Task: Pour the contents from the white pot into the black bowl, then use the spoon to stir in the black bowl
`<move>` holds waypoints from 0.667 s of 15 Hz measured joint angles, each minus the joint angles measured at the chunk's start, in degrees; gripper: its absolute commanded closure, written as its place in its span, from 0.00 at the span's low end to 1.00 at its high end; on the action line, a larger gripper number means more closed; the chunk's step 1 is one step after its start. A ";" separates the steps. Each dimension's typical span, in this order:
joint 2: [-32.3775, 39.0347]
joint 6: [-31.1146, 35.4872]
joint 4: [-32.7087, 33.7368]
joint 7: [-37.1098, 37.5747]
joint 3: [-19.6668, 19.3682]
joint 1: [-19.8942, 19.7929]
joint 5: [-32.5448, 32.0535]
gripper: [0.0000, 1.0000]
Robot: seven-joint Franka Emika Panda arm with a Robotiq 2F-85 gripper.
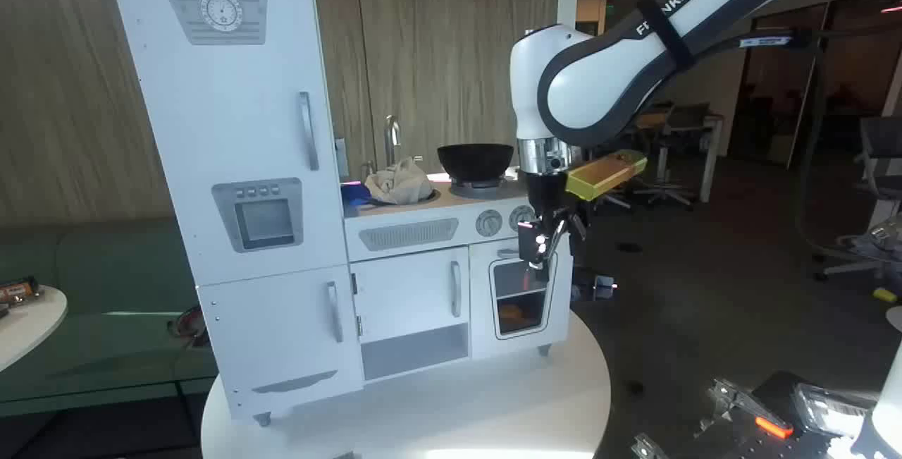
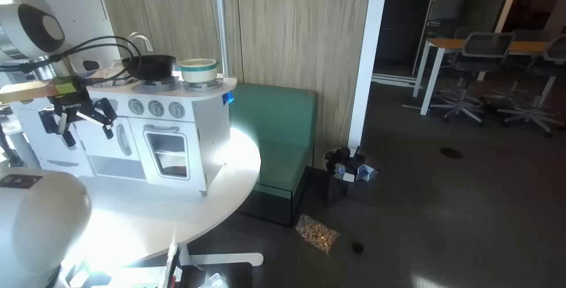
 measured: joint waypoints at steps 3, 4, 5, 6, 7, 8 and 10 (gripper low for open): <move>0.12 -0.04 0.25 -0.51 -0.30 0.13 -0.57 0.00; 0.53 -0.01 0.78 -1.73 -0.59 0.13 -1.81 0.00; 1.25 -0.03 1.93 -3.03 -1.04 0.11 -3.52 0.00; 2.23 -0.11 3.68 -4.13 -1.55 0.04 -5.49 0.00; 3.39 -0.20 5.87 -5.37 -2.10 -0.01 -7.34 0.00; 4.64 -0.22 8.41 -7.05 -2.61 0.00 -8.27 0.00; 7.08 0.08 13.68 -12.19 -3.34 0.30 -7.95 0.00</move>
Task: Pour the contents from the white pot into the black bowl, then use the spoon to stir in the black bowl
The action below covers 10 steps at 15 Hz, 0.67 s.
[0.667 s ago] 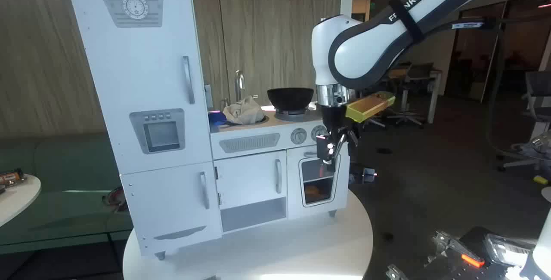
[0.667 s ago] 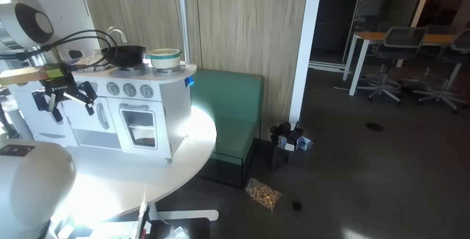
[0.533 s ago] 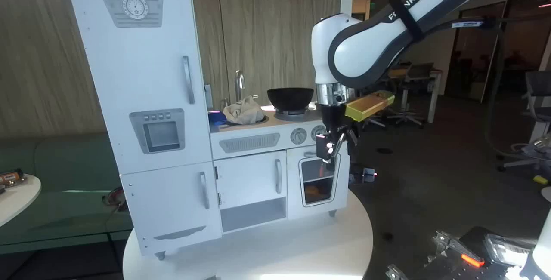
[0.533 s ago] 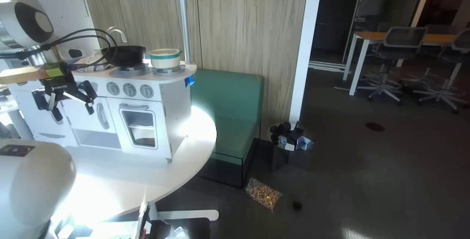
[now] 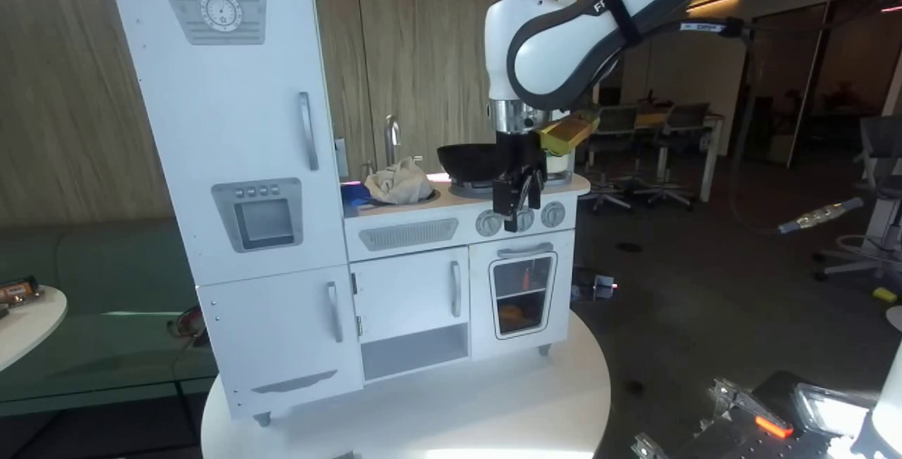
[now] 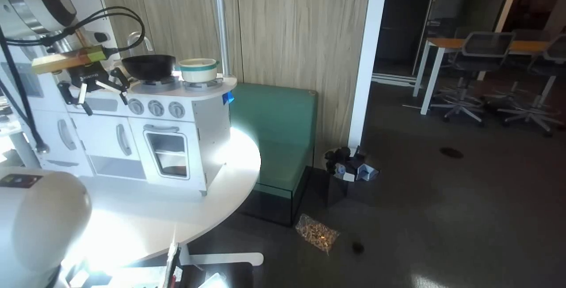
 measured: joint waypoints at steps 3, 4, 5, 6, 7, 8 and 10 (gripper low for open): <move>3.89 0.19 7.54 -7.77 -0.29 1.84 3.58 0.00; 5.17 0.20 9.70 -10.12 -0.21 2.77 4.99 0.00; 6.31 0.20 11.56 -12.44 -0.05 3.61 6.06 0.00; 7.31 0.21 13.23 -14.79 0.07 4.37 6.91 0.00; 8.08 0.35 14.69 -17.06 0.12 4.96 7.73 0.00; 8.59 0.55 15.87 -18.62 0.13 5.31 8.23 0.00; 8.65 1.11 17.53 -19.32 0.01 5.37 8.32 0.00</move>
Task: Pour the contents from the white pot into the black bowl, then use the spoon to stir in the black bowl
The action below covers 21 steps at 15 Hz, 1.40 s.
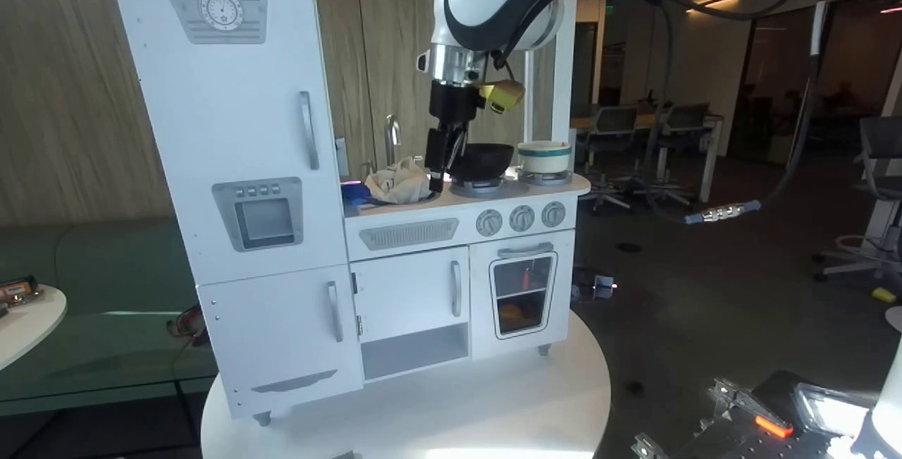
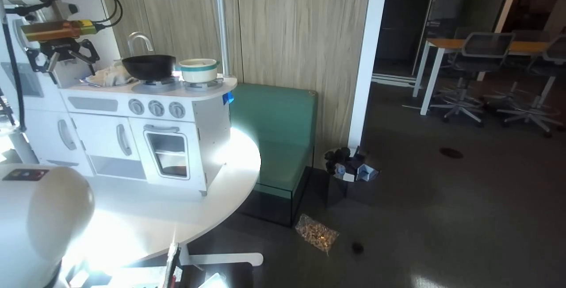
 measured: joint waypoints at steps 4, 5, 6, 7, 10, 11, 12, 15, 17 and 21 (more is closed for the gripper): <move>-3.52 1.79 1.30 3.45 -2.10 -0.87 1.88 0.00; -5.09 1.81 1.35 4.32 -2.95 -1.33 2.62 0.00; -6.70 1.67 1.36 5.09 -3.94 -1.92 3.51 0.00; -8.31 1.39 1.36 5.82 -5.08 -2.62 4.27 0.00; -12.15 0.85 1.34 8.35 -8.98 -5.54 4.93 0.00; -12.91 0.83 1.33 9.13 -10.35 -6.69 4.96 0.00; -13.40 0.83 1.31 9.87 -11.77 -7.88 5.06 0.00; -13.44 0.94 1.12 12.27 -15.64 -11.19 6.09 0.00; -12.76 0.98 0.83 14.40 -17.73 -13.15 6.93 0.00; -9.64 1.24 0.30 20.22 -20.41 -16.32 9.36 0.00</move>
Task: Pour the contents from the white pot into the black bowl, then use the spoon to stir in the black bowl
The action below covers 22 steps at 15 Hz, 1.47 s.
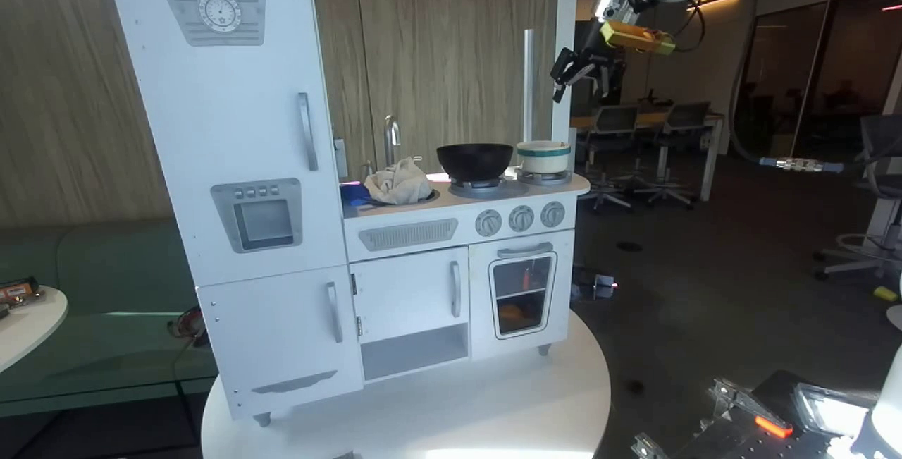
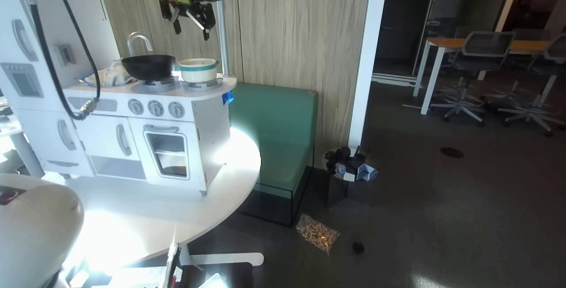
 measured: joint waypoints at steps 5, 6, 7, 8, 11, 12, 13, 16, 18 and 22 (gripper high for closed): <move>6.04 2.78 0.50 8.98 -0.44 -1.53 2.38 0.00; 7.18 3.34 0.81 10.81 -0.24 -1.53 2.21 0.00; 8.19 3.55 1.21 12.44 -0.02 -1.52 1.97 0.00; 9.13 3.86 1.60 14.08 0.21 -1.51 1.37 0.00; 11.31 4.15 2.82 18.67 0.65 -1.47 -1.34 0.00; 11.78 4.15 3.14 20.11 0.68 -1.44 -2.43 0.00; 12.15 4.13 3.45 21.34 0.69 -1.43 -3.45 0.00; 13.02 4.11 4.09 23.52 0.68 -1.42 -4.91 0.18; 13.49 4.11 4.42 24.23 0.69 -1.39 -5.48 0.30; 14.50 4.11 5.33 24.91 0.69 -1.34 -5.96 0.60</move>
